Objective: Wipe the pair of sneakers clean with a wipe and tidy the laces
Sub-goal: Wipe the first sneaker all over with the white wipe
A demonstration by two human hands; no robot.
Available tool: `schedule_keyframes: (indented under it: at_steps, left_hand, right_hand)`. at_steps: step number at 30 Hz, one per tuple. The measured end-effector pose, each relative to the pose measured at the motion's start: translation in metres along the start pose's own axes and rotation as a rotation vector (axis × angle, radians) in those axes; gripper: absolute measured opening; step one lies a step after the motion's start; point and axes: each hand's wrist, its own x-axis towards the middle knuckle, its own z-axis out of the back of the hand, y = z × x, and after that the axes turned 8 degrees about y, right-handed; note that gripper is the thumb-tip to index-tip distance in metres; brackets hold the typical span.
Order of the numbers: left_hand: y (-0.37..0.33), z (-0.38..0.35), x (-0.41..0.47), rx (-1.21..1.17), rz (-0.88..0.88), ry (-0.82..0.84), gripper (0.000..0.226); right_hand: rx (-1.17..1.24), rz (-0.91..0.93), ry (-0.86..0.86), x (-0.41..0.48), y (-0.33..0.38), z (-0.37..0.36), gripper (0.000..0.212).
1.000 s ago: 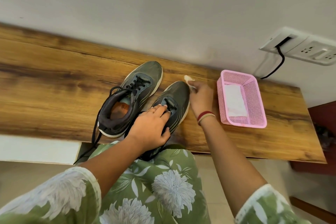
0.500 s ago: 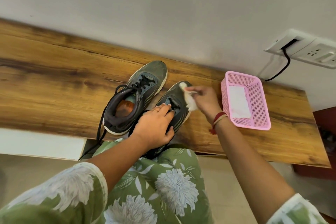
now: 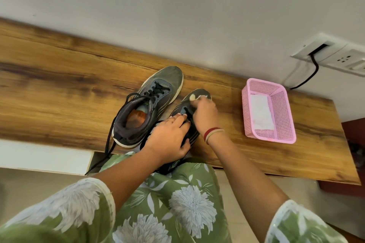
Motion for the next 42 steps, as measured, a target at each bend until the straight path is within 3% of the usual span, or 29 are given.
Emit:
schedule_keyframes:
  at_steps: [2, 4, 6, 9, 14, 17, 20, 22, 25, 28, 32, 34, 36, 39, 42]
  left_hand:
    - [-0.001, 0.001, 0.0, -0.001, 0.005, 0.007, 0.051]
    - [-0.002, 0.002, 0.0, -0.001, -0.002, 0.004, 0.052]
    - [-0.002, 0.003, 0.0, -0.014, -0.005, 0.007, 0.053]
    - [-0.002, 0.003, -0.001, -0.021, -0.003, 0.0, 0.053]
    - [-0.001, 0.002, 0.001, -0.025, -0.004, -0.014, 0.046]
    - [-0.001, 0.001, 0.0, -0.039, -0.01, -0.023, 0.038]
    - [-0.002, 0.002, 0.0, -0.035, 0.006, -0.005, 0.038]
    - [-0.003, 0.004, -0.001, -0.016, 0.004, -0.019, 0.042]
    - [-0.005, 0.006, -0.001, -0.02, -0.015, -0.008, 0.049]
    - [-0.004, 0.005, -0.001, -0.027, -0.008, -0.029, 0.051]
    - [-0.003, 0.005, 0.0, -0.015, 0.003, -0.019, 0.047]
    - [-0.002, 0.004, 0.001, -0.007, 0.004, -0.028, 0.045]
    - [-0.004, 0.004, 0.001, -0.005, 0.001, -0.026, 0.045]
    - [-0.005, 0.004, 0.0, -0.002, 0.007, -0.019, 0.046]
    - [-0.005, 0.004, 0.0, -0.009, 0.003, -0.007, 0.048]
  right_hand:
    - [0.11, 0.046, 0.104, -0.006, -0.004, 0.004, 0.039]
    - [0.394, -0.038, 0.139, -0.003, -0.011, 0.02, 0.036]
    - [0.601, -0.157, -0.004, 0.004, -0.018, 0.035, 0.034]
    - [0.395, -0.158, -0.176, 0.017, -0.015, 0.038, 0.033]
    - [-0.035, -0.032, -0.134, 0.022, 0.008, 0.008, 0.033]
    - [-0.017, 0.006, -0.096, 0.015, 0.014, -0.002, 0.033]
    - [0.205, 0.027, 0.037, 0.009, 0.015, -0.004, 0.037]
    - [0.507, -0.054, 0.099, 0.011, 0.006, 0.011, 0.037]
    - [0.842, -0.216, 0.007, 0.018, -0.016, 0.04, 0.034]
    - [0.582, -0.222, -0.151, 0.026, -0.028, 0.047, 0.031]
    - [0.085, -0.063, -0.081, 0.033, -0.013, 0.02, 0.034]
    - [-0.044, 0.026, -0.086, 0.029, -0.005, 0.011, 0.036]
    - [0.004, 0.124, -0.015, 0.021, 0.0, 0.006, 0.039]
    - [0.329, 0.14, 0.151, 0.014, 0.004, 0.017, 0.038]
    - [0.467, -0.006, -0.026, 0.019, -0.002, 0.036, 0.035]
